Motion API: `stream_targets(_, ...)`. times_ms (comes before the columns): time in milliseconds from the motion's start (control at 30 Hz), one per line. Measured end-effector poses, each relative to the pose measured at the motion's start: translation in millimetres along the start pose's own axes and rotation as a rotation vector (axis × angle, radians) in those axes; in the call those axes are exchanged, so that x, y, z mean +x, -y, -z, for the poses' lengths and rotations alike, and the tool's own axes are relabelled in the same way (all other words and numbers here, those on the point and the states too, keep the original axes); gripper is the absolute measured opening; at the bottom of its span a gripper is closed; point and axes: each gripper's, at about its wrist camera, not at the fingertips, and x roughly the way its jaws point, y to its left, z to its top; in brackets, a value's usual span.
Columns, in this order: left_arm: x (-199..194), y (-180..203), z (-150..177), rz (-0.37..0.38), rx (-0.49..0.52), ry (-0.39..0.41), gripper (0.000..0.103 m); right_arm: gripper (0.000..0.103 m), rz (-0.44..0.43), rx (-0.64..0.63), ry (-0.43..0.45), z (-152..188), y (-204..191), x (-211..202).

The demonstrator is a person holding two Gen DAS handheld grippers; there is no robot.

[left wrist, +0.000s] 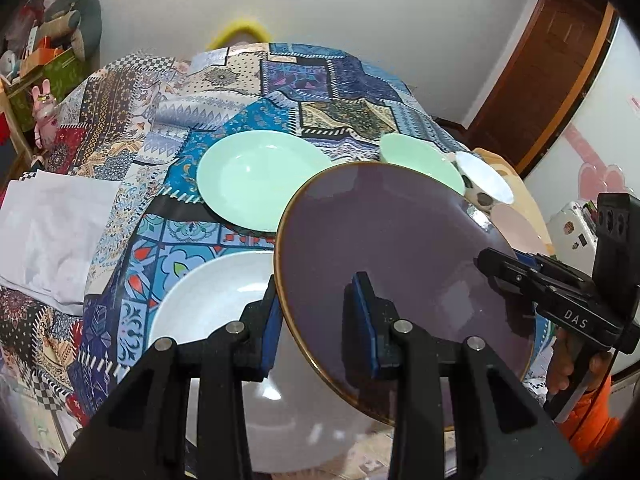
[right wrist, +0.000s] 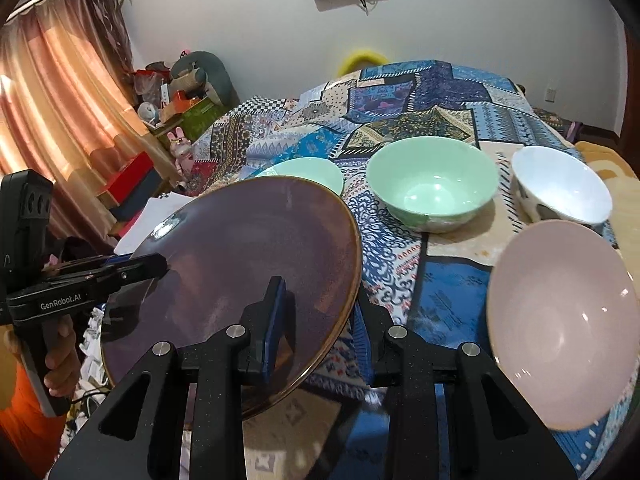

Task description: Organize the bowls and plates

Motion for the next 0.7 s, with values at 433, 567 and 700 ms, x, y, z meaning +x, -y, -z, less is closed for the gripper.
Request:
stream_targets(433,-7,38,24,0.018,0.020,-0.041,0.034,0.029,-0.006,0.037,0.003,27,19,-26)
stream_targets(567,-2,48,31,0.022,0.028,-0.063,0.034,0.029,-0.007,0.056,-0.005,36,28,-30)
stream_targets(700,6,56,35,0.023,0.033,-0.087,0.034,0.029,-0.003,0.064,-0.018,44,35,-32)
